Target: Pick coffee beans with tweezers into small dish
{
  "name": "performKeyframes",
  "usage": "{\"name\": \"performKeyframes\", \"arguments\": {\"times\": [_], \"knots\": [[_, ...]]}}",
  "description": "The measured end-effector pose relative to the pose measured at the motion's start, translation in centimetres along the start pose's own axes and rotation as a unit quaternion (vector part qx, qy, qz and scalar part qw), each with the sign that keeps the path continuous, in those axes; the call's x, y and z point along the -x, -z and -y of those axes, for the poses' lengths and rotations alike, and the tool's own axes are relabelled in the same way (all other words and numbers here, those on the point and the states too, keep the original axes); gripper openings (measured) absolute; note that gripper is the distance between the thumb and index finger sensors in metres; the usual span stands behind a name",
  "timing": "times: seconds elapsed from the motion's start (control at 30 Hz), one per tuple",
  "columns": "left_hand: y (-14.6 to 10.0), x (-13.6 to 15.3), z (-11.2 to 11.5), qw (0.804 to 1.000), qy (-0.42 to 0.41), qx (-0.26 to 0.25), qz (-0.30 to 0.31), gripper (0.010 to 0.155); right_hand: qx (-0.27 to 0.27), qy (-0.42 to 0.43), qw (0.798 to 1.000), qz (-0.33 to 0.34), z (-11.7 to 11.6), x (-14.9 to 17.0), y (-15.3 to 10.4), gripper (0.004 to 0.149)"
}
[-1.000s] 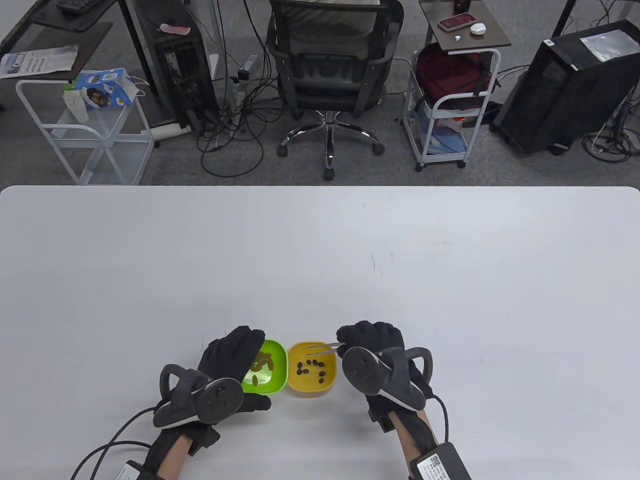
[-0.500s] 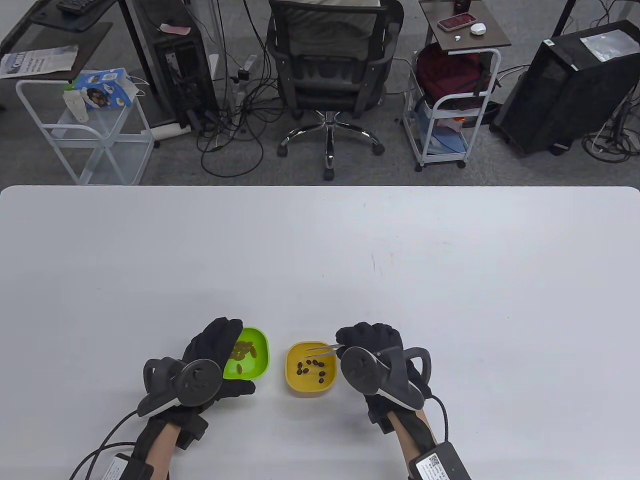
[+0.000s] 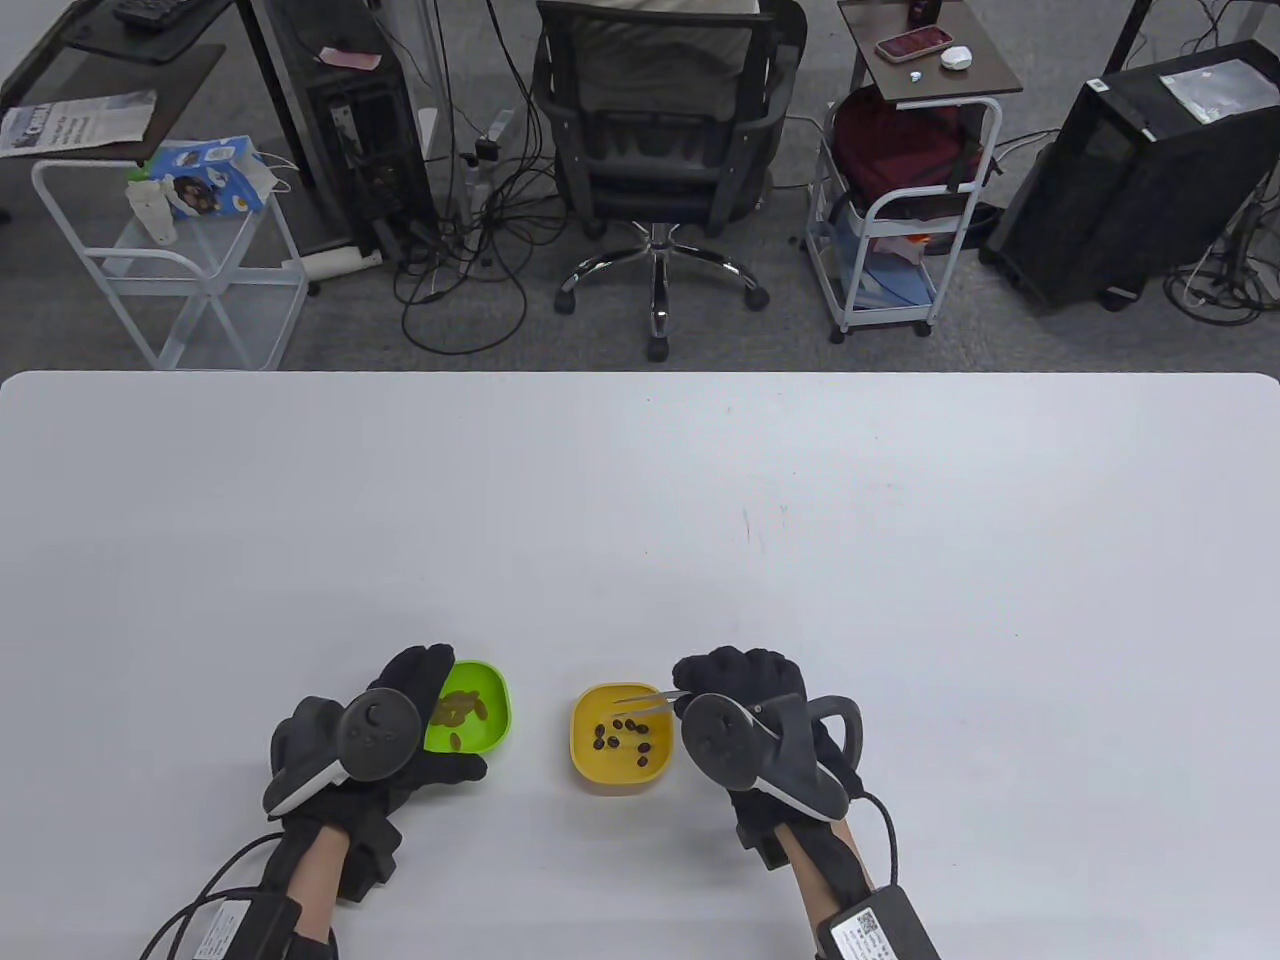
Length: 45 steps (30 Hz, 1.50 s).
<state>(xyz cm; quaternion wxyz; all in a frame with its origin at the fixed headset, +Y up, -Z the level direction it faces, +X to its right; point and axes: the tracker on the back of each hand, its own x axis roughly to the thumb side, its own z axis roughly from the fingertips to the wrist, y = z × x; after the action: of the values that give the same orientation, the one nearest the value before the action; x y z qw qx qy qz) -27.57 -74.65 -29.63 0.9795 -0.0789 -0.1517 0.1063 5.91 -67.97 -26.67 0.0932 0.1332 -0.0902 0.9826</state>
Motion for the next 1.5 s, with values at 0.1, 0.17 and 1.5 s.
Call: {"name": "performKeyframes", "arguments": {"times": [0.1,0.17,1.5], "knots": [[0.1,0.1,0.1,1.0,-0.006,0.018,0.0,0.114,-0.001,0.0,1.0,-0.001,0.0,0.0,0.0,0.043],[0.0,0.1,0.1,1.0,-0.004,0.02,-0.003,0.114,-0.001,-0.002,1.0,-0.001,0.0,0.0,0.0,0.043],[-5.4,2.1,-2.0,0.992,0.116,-0.013,-0.056,0.069,-0.006,0.017,1.0,-0.025,-0.5,0.8,-0.1,0.044]]}}
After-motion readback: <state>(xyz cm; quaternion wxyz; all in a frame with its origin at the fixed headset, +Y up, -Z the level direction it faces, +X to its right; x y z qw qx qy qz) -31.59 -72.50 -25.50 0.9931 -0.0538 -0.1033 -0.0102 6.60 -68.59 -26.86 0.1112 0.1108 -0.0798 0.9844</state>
